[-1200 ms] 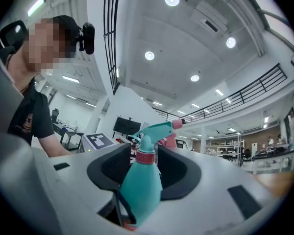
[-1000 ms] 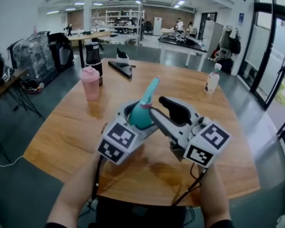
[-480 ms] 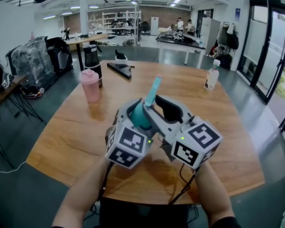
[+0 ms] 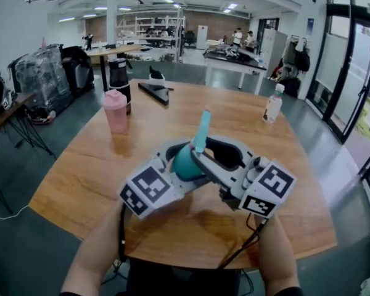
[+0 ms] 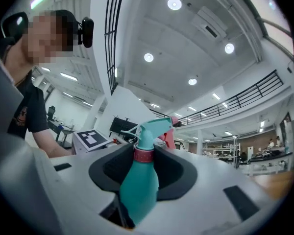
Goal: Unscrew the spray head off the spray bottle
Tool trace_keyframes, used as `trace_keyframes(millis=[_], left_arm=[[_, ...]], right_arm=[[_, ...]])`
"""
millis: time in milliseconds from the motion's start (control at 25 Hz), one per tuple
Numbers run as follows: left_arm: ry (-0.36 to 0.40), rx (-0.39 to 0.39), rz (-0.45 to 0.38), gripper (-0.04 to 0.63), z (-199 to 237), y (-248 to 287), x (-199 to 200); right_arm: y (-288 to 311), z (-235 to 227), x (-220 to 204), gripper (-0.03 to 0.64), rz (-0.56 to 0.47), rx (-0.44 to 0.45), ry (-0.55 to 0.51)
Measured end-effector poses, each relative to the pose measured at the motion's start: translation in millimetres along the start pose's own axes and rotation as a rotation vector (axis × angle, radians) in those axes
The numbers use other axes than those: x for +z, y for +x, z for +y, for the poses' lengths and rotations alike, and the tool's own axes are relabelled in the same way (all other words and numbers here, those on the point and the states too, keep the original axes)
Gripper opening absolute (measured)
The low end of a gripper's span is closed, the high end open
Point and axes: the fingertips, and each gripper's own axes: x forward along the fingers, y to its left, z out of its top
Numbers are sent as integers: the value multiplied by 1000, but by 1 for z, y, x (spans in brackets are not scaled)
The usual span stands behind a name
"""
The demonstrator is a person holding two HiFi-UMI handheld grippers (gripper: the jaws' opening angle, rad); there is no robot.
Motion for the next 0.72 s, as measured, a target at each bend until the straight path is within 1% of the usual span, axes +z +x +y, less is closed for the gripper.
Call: trace_keyframes(millis=[120,200,240,320,400,520,640,720], left_arm=[[-10,-94,-41,394,-9,-2,3],[-18,-107,-42,394,-9,-1,1],[-22,-91,-34,394,-7,-1,0],[-39,-26,-5,394,2,1,-4],[-77,41,15,394,12,2,-8],[-142,114,11,394,23,4,-12],[-195,166,17,394,28,8,-18],[-186,178,43,394,24,13,-24]], right_arm=[[-2,4,0,143,-5,57,1],[-2,3,-2,143,-2,60,10],[-2,1,-3,144,0,47,20],[-3,-5,-3,150,0,3,47],[-4,-9,0,152,-4,-33,67],[0,-11,-2,169,19,-63,77],[7,-14,-8,172,60,-108,90],[9,-20,-12,172,79,-158,112]])
